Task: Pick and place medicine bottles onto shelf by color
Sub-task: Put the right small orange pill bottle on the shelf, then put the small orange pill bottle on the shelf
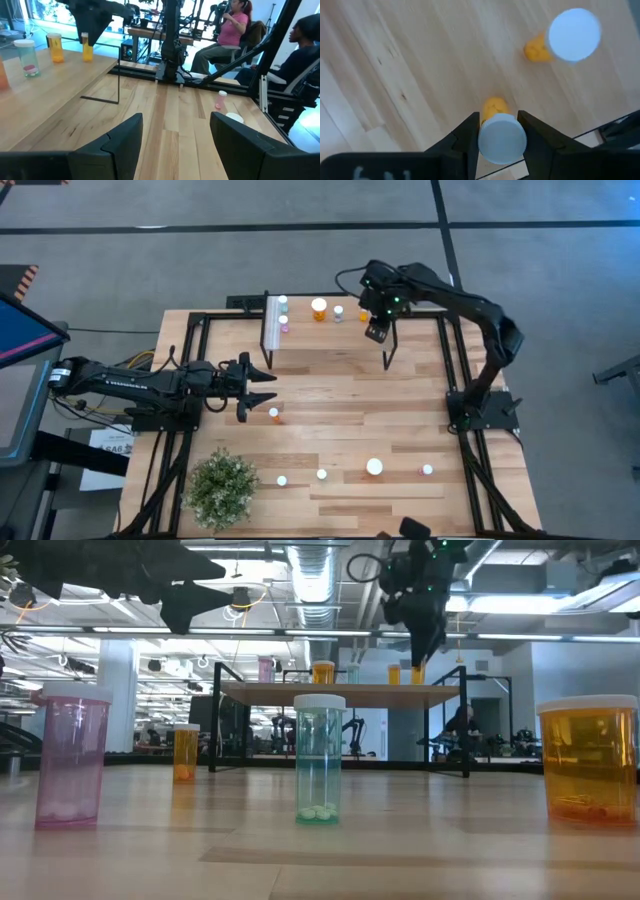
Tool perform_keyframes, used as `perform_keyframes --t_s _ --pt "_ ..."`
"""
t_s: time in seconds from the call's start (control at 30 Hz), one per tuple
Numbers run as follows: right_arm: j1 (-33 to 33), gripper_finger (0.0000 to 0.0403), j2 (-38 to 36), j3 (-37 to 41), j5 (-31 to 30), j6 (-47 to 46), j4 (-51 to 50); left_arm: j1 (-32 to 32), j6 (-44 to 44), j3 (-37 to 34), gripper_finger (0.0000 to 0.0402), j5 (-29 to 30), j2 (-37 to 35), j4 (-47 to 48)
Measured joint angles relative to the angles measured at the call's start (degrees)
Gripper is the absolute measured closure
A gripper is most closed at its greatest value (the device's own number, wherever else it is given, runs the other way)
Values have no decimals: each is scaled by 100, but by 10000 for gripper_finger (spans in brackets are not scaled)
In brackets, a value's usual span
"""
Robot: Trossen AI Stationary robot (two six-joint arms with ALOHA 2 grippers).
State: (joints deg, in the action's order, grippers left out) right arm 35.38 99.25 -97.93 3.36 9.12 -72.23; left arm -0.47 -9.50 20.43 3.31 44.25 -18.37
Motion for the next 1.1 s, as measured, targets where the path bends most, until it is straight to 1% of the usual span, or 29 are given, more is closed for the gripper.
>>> perform_keyframes --t_s 0.3,0.47,0.77,0.87,1.1 --pt "26 253 244 0 -4 -2 1 0 1 0 181 -2 2 2" --pt "28 228 189 0 -11 -4 94 0 2 0 181 -2 1 2" --pt "41 148 -138 0 -22 -72 59 0 19 0 181 -4 2 2" --pt "41 138 -305 0 -24 -117 49 0 17 0 181 -4 0 2" --pt "41 137 -970 0 -37 -171 -44 0 -88 0 181 -6 1 2"
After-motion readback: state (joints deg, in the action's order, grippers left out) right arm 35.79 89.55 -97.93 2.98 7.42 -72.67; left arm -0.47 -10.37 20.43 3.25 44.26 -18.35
